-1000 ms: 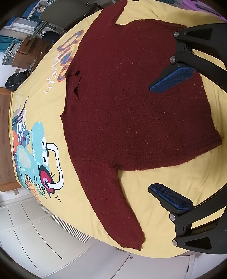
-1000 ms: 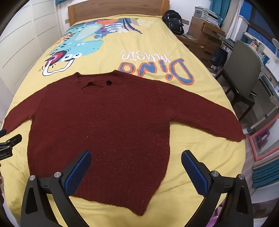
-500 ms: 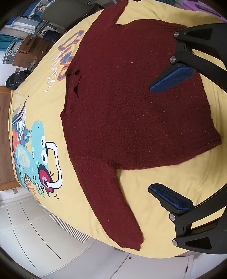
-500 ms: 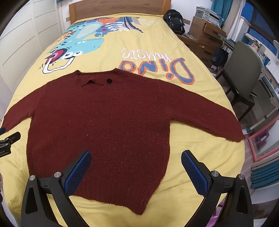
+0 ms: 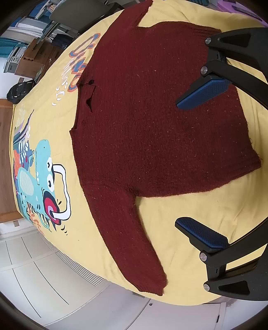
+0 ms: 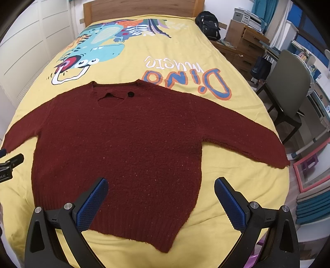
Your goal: Fold small clothes
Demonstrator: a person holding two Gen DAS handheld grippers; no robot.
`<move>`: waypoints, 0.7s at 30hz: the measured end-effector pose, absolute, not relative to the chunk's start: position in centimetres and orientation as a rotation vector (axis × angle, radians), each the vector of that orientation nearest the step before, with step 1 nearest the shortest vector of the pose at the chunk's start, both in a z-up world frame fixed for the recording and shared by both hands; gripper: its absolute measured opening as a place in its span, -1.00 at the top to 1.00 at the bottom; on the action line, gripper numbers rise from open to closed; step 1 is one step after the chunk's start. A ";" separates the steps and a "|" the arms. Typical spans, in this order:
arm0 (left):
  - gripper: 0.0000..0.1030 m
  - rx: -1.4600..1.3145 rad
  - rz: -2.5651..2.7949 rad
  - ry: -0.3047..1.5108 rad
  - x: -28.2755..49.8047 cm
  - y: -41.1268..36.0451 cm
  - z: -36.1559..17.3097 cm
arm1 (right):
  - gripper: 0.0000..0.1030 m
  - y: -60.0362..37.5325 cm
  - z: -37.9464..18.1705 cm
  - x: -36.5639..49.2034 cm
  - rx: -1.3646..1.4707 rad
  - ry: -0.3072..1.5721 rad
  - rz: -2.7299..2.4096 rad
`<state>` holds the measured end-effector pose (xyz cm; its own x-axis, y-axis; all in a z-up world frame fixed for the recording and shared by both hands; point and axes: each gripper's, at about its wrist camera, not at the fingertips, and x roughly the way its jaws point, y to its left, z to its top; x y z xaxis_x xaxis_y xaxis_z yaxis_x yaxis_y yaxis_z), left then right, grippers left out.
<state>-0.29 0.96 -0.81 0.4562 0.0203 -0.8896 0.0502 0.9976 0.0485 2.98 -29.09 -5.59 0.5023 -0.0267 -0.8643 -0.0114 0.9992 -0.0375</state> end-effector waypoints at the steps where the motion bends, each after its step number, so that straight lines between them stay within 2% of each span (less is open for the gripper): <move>1: -0.98 0.069 -0.020 1.098 -0.3 0.9 -0.8 | -0.99 -29.1 -5.6 3.0 -0.041 1.046 -0.009; 21: -0.98 0.081 -0.017 1.103 -0.3 1.1 -1.0 | -0.99 -28.9 -5.8 2.8 -0.048 1.057 -0.001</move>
<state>-0.35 1.13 -1.00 0.4515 0.0266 -0.8919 0.0535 0.9969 0.0569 2.85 -28.88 -5.82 0.4918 -0.0238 -0.8704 -0.0224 0.9989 -0.0400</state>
